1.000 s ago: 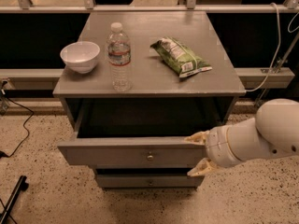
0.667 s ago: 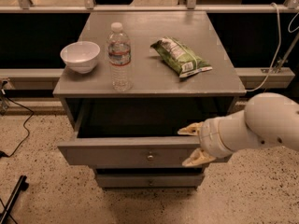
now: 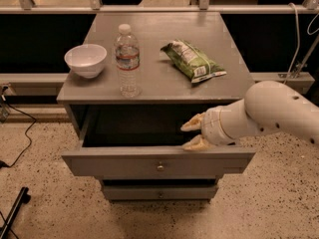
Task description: Open top drawer
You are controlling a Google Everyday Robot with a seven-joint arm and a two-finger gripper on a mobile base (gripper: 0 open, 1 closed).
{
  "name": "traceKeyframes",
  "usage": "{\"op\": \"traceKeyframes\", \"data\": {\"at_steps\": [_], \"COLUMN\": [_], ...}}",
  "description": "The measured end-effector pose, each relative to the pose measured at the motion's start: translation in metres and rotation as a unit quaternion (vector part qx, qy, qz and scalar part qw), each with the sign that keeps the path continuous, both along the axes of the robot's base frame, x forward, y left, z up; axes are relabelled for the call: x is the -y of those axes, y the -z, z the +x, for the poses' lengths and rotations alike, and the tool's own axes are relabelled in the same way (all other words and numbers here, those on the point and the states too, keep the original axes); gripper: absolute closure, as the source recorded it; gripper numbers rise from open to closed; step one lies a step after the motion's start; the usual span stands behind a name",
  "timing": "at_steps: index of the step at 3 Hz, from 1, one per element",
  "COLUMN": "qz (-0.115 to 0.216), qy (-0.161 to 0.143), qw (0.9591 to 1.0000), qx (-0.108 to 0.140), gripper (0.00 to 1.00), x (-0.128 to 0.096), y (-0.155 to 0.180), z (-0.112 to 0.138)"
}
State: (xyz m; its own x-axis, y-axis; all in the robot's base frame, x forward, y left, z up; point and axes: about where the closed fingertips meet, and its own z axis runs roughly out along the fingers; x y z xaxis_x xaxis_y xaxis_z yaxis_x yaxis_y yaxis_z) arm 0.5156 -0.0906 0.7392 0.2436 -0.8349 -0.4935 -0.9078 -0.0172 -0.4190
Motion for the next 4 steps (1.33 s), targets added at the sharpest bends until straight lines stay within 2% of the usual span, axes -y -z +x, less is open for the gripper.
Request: {"op": "traceKeyframes", "data": {"at_steps": [1, 2, 3, 4], "qz": [0.003, -0.007, -0.037, -0.050], "qy": [0.005, 0.009, 0.009, 0.004], "qw": [1.0000, 0.9998, 0.9986, 0.9976], "qx": [-0.008, -0.016, -0.036, -0.048], "gripper": [0.76, 0.97, 0.97, 0.96], "x": [-0.009, -0.018, -0.028, -0.029], "y": [0.007, 0.023, 0.057, 0.072], "z": [0.020, 0.029, 0.032, 0.032]}}
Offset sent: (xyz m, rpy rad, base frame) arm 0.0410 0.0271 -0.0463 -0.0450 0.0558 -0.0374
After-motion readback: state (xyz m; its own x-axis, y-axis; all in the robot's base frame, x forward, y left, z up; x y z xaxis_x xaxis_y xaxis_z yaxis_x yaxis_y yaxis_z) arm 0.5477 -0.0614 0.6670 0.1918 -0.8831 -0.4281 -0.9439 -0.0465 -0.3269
